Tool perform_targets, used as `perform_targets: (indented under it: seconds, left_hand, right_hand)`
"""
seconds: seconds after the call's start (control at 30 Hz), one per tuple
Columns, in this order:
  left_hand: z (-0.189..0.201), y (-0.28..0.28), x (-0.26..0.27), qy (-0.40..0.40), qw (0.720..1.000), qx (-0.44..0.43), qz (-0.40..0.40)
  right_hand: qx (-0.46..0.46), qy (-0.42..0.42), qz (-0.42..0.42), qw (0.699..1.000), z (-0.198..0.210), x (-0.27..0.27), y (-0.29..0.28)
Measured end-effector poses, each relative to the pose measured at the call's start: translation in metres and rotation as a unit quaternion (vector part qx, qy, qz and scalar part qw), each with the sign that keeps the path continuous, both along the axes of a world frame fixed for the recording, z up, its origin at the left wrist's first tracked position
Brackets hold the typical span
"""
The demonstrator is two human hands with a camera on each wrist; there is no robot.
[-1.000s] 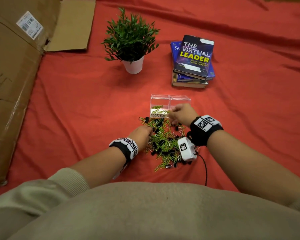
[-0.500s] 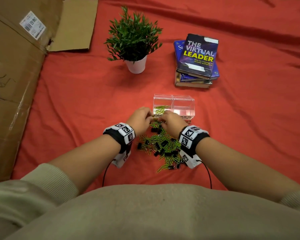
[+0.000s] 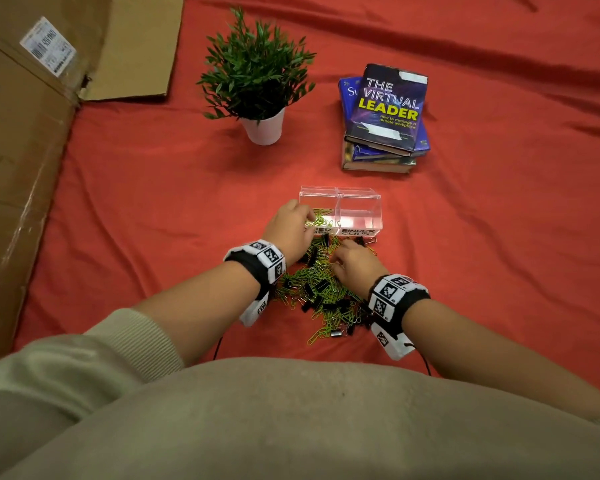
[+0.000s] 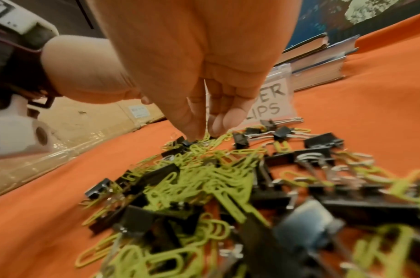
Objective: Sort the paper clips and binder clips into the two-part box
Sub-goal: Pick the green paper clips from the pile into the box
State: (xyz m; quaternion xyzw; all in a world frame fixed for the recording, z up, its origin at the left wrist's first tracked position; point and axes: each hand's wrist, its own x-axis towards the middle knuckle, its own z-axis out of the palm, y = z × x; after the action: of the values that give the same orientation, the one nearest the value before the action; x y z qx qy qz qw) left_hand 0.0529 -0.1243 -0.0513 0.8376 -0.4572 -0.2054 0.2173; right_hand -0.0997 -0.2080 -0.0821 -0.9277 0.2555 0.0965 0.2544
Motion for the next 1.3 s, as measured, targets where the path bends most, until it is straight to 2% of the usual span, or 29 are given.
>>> perform_targets:
  seconds: [0.23,0.4,0.5,0.67,0.77,0.93,1.0,1.13,1.2,1.3]
  left_hand:
    - [-0.031,0.047,-0.022,0.008,0.991,0.134,-0.024]
    - [-0.044,0.050,-0.032,-0.009,0.987,0.151,-0.051]
    - [-0.045,0.050,-0.035,-0.041,0.984,0.157,-0.072]
    - [-0.046,0.052,-0.036,-0.073,0.979,0.158,-0.102]
    - [-0.045,0.053,-0.035,-0.064,0.982,0.147,-0.104]
    - [-0.041,0.049,-0.028,-0.024,0.983,0.159,-0.090]
    - [-0.037,0.047,-0.025,0.019,0.987,0.149,-0.058]
    - [-0.031,0.047,-0.020,0.074,0.991,0.115,0.002]
    - [-0.028,0.046,-0.019,0.092,0.989,0.113,0.018]
    - [-0.024,0.046,-0.018,0.103,0.988,0.115,0.021]
  right_hand:
    - [-0.030,0.022,0.008,0.999,-0.011,0.006,0.022]
    - [-0.028,0.014,0.011,0.999,-0.012,-0.005,0.024]
    - [-0.013,0.012,-0.014,1.000,-0.010,-0.007,0.023]
    - [0.001,0.042,-0.033,0.999,-0.009,-0.007,0.019]
    - [0.051,0.042,-0.075,0.995,-0.009,-0.008,0.014]
    - [0.190,0.020,-0.165,0.968,0.007,-0.008,-0.002]
    - [0.265,0.007,-0.195,0.944,0.020,-0.008,-0.009]
    - [0.417,-0.039,-0.256,0.871,0.047,0.003,-0.023]
    - [0.414,-0.073,-0.268,0.867,0.056,0.016,-0.030]
    - [0.338,-0.106,-0.262,0.898,0.063,0.043,-0.040]
